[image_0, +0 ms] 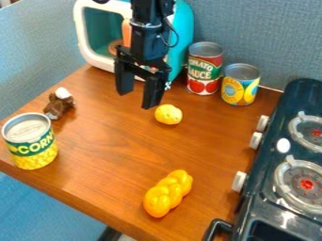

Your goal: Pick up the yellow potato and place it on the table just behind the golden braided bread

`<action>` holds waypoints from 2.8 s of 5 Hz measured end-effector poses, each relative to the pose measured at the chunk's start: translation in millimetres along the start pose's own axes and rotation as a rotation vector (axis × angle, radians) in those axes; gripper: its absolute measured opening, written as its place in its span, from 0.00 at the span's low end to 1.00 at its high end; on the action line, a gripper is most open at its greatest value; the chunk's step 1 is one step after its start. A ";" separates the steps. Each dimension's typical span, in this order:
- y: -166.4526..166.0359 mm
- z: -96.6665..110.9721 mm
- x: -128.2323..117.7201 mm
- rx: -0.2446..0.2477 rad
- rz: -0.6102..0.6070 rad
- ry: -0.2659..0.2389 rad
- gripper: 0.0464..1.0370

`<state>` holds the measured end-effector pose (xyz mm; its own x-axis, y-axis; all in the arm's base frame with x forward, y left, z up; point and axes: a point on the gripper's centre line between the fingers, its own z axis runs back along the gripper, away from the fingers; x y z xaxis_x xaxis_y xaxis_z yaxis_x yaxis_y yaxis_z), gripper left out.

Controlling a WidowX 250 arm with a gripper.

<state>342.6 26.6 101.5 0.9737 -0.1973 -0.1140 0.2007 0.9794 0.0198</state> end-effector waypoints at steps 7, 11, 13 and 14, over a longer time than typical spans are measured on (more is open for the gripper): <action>9.3 -31.4 35.6 0.026 -0.548 -0.017 0.97; -1.3 -47.5 63.4 0.097 -0.583 0.043 0.97; -2.2 -49.9 68.8 0.094 -0.550 0.023 0.97; -7.6 -56.6 66.4 0.057 -0.517 0.030 0.97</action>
<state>399.6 8.4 37.5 0.7427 -0.6522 -0.1517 0.6606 0.7507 0.0073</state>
